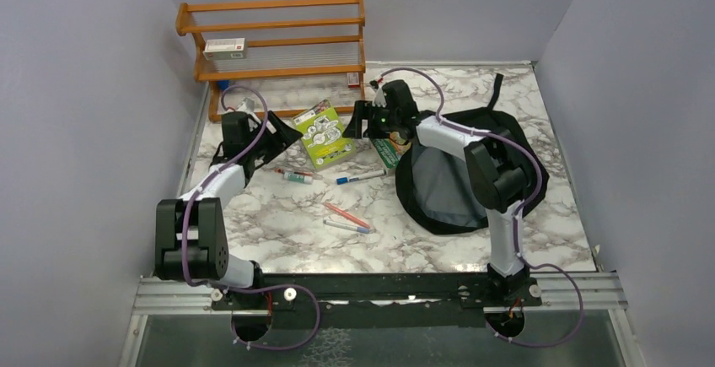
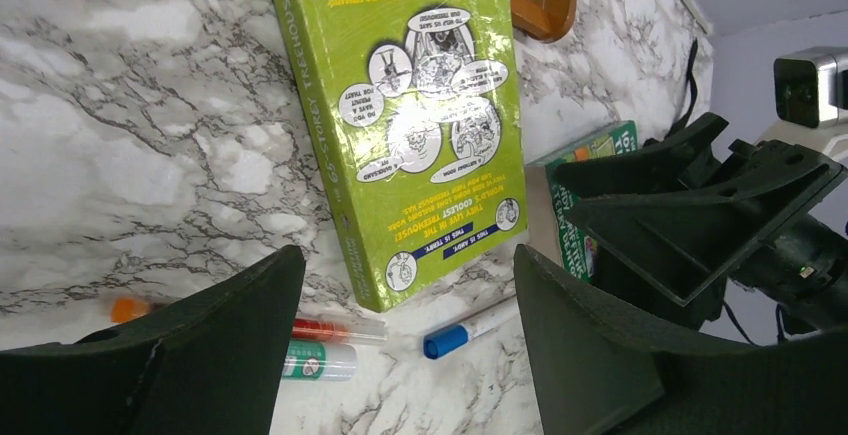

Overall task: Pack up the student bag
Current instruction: Pick up the book from the center of the board.

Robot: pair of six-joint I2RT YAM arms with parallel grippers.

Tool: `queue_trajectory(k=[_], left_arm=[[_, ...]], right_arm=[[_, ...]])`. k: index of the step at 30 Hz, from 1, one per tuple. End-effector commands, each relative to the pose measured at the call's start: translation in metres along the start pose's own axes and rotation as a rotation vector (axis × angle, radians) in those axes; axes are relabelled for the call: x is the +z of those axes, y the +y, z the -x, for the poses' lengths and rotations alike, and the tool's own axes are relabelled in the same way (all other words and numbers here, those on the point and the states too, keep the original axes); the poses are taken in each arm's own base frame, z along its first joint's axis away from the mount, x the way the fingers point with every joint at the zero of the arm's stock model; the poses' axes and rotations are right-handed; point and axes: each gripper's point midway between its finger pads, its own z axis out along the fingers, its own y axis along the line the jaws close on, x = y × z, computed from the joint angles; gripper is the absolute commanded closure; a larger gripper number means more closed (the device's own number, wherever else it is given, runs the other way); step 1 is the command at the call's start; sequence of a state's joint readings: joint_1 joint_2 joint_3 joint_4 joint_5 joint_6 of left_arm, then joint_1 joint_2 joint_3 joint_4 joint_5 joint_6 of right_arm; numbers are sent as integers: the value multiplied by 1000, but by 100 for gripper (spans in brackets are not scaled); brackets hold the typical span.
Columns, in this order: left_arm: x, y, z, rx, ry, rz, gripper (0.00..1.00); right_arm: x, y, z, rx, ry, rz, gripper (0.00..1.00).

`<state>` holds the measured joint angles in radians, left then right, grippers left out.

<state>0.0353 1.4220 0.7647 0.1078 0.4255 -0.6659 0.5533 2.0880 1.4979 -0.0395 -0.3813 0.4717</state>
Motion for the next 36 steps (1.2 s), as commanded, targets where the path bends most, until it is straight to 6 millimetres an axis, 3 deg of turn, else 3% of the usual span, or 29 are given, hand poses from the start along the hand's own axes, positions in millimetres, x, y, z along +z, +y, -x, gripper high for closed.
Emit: queue_trajectory(k=[1,13,21,28,36], left_arm=[[12,-2,-1,-98,-35,-68,22],[44,8,-22,-157,47,-89,31],[60,14,-34,-186,95,-91,46],[72,10,-51,-185,150,-94,52],[69,12,-52,-170,140,-87,50]], right_arm=[[17,6,26,-14,-98,38,19],[55,-20,-3,0,0,27,20],[66,-14,-20,47,59,99,27],[71,-21,-34,90,100,74,45],[71,-39,-41,124,91,-8,80]])
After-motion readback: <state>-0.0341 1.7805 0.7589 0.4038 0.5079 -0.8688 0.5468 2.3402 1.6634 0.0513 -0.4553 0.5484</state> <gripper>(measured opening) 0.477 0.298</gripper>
